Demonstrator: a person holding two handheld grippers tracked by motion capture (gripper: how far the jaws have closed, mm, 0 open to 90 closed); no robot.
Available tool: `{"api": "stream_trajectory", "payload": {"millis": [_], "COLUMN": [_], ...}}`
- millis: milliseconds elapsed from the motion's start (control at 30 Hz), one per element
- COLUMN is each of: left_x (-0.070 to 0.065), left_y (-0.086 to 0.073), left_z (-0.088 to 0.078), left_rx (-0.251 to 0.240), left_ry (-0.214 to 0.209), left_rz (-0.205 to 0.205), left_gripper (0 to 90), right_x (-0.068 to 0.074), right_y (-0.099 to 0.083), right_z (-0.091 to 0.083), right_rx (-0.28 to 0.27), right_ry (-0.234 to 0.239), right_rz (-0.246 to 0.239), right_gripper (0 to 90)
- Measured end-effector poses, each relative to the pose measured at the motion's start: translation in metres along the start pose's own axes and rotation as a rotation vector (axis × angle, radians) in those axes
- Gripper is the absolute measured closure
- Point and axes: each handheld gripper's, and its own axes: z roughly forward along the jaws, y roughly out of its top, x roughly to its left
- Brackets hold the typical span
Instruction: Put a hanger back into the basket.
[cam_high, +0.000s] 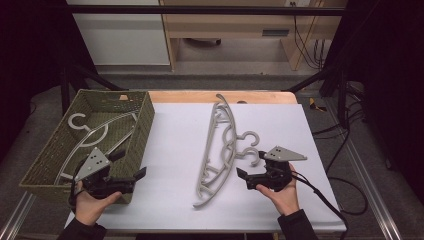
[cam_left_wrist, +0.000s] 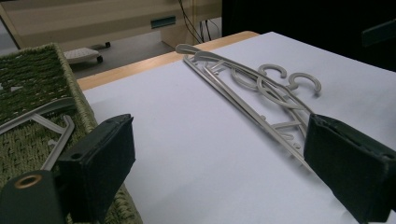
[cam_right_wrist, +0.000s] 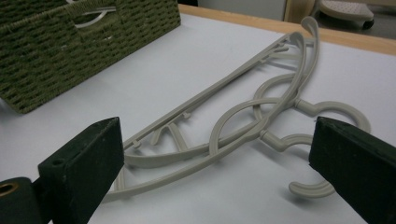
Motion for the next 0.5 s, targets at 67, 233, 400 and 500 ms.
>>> {"api": "stream_trajectory", "payload": {"millis": [67,233,400,500], "left_x": [0.000,0.000,0.002,0.004], "left_y": [-0.001,-0.001,-0.001,0.000], "left_z": [0.000,0.000,-0.001,-0.003], "left_rx": [-0.002,0.000,-0.002,-0.008], "left_ry": [0.001,0.004,0.008,0.011], "left_rz": [-0.003,0.003,0.005,-0.001], "left_gripper": [8.4,8.4,8.4,8.4], "right_x": [0.002,0.004,0.010,0.013], "right_y": [-0.003,-0.005,-0.006,-0.007], "right_z": [0.008,0.018,0.034,0.040], "right_rx": [0.025,0.048,0.088,0.103], "right_ry": [-0.008,-0.015,-0.038,-0.032], "right_rz": [0.008,0.008,-0.003,0.006], "right_gripper": [4.1,6.2,8.1,8.1]}}
